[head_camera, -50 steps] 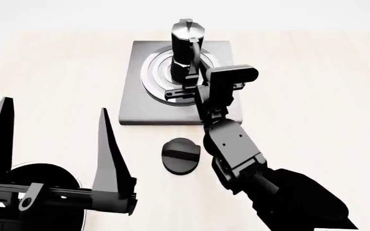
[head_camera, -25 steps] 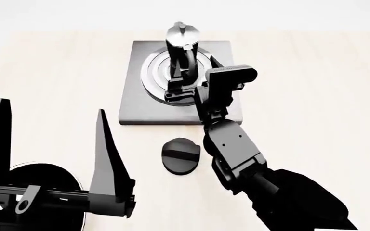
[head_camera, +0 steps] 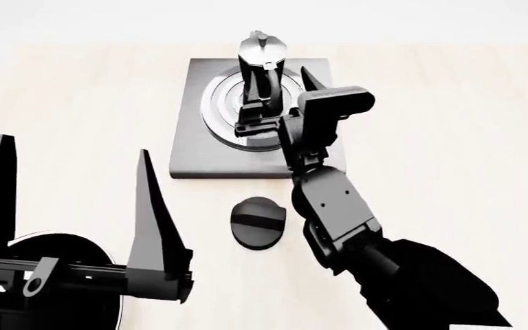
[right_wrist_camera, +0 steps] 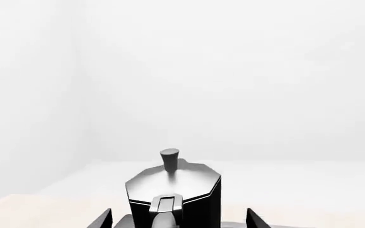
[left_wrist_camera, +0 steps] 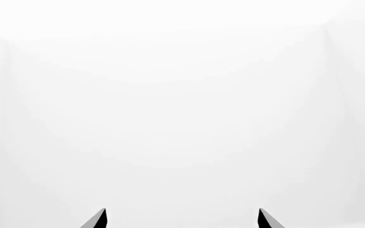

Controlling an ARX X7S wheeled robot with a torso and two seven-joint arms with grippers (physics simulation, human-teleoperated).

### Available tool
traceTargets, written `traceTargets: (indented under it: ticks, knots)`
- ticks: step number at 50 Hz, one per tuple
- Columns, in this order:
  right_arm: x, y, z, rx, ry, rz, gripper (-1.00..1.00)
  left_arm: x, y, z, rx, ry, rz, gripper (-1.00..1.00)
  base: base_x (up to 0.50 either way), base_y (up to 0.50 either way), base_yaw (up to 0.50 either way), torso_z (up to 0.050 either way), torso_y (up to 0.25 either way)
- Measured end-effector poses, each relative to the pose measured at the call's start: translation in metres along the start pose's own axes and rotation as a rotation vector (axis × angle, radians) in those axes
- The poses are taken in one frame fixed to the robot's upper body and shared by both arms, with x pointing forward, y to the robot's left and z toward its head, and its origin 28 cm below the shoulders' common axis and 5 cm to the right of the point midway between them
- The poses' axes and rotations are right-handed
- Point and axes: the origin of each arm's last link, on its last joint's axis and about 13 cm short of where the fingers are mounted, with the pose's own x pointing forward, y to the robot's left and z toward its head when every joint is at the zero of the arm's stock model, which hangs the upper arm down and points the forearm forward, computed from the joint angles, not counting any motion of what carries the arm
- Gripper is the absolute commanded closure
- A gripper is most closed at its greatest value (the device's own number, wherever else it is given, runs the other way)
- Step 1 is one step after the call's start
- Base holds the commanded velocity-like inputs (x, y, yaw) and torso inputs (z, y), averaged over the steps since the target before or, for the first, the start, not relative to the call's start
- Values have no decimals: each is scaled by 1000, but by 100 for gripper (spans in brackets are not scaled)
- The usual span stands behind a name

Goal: Turn on the stove and put the moka pot on it.

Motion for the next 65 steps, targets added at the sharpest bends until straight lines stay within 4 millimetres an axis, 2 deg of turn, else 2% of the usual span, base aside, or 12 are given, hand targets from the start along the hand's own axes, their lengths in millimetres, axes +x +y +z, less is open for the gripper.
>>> traceTargets:
  ticks: [8, 17, 27, 37, 45, 54, 65]
  knots:
    - [6, 2, 26, 18, -108, 28, -100, 8, 3, -2, 11, -1, 7, -100, 0, 0, 0, 0, 0]
    - [10, 5, 74, 33, -239, 60, -100, 26, 9, -1, 39, -16, 6, -100, 0, 0, 0, 0, 0]
    - [4, 8, 133, 1, -373, 56, -100, 59, 17, 9, 96, -76, -20, -100, 0, 0, 0, 0, 0]
    - [-13, 1, 190, -67, -494, 5, -100, 84, 26, 23, 130, -139, -27, -100, 0, 0, 0, 0, 0]
    - [-32, -8, 225, -126, -577, -43, -100, 97, 32, 36, 153, -183, -26, -100, 0, 0, 0, 0, 0]
    - [-58, -19, 255, -181, -656, -101, -100, 103, 39, 47, 173, -219, -17, -100, 0, 0, 0, 0, 0]
    - [-85, -28, 278, -239, -724, -154, -100, 104, 46, 56, 193, -245, -4, -100, 0, 0, 0, 0, 0]
